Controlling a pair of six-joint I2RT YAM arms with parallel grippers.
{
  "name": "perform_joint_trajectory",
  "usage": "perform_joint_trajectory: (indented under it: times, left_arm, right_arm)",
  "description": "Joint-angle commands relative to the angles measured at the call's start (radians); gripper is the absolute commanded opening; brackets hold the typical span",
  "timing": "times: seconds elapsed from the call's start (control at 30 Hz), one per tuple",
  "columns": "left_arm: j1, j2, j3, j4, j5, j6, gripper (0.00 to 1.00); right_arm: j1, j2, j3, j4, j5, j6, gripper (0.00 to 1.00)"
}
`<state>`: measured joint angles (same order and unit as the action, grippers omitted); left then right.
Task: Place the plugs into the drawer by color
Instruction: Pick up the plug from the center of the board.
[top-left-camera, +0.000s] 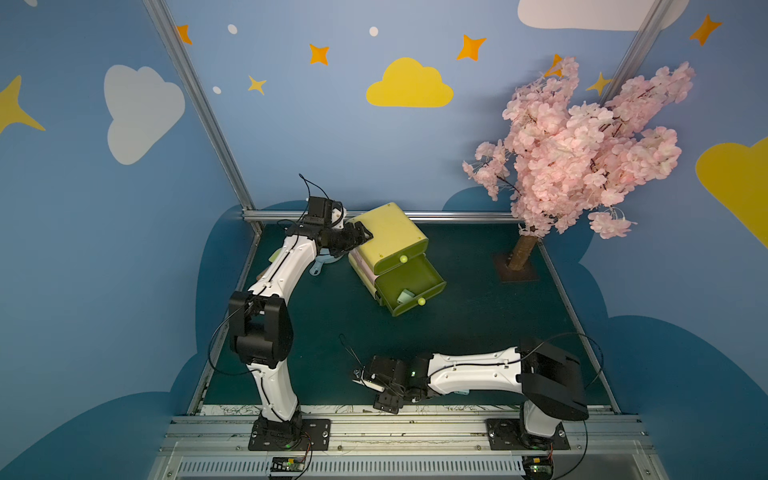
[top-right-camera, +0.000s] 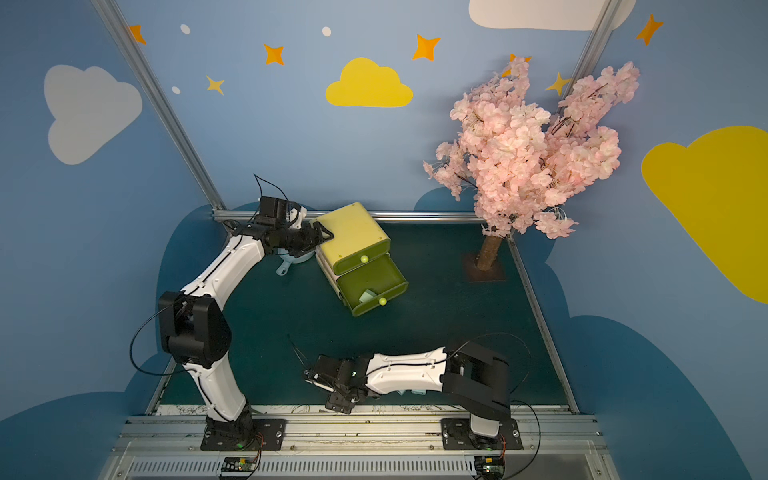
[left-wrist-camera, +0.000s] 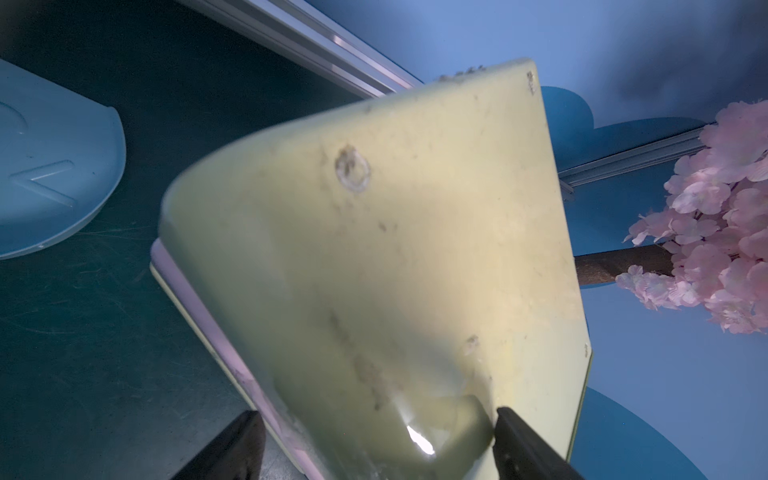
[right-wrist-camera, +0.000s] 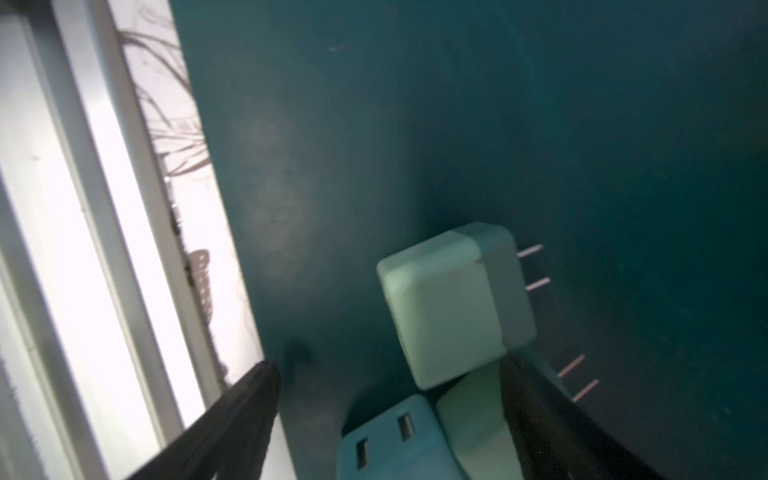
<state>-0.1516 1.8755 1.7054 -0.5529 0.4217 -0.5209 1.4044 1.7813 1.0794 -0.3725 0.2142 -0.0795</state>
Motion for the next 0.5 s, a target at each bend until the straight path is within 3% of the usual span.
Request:
perform_joint_trajectory:
  times: [0.0, 0.2, 0.47]
  left_arm:
    - [-0.002, -0.016, -0.022, -0.045, -0.023, 0.017, 0.87]
    - [-0.005, -0.022, -0.028, -0.045, -0.022, 0.019, 0.87]
    - [-0.008, -0.026, -0.035, -0.037, -0.023, 0.014, 0.87]
  right_arm:
    - [-0.01, 0.028, 0.031, 0.04, 0.099, -0.027, 0.88]
    - [-0.085, 0.033, 0.028, 0.062, 0.09, -0.043, 0.88]
    - [-0.144, 0.018, 0.054, 0.072, 0.069, -0.055, 0.8]
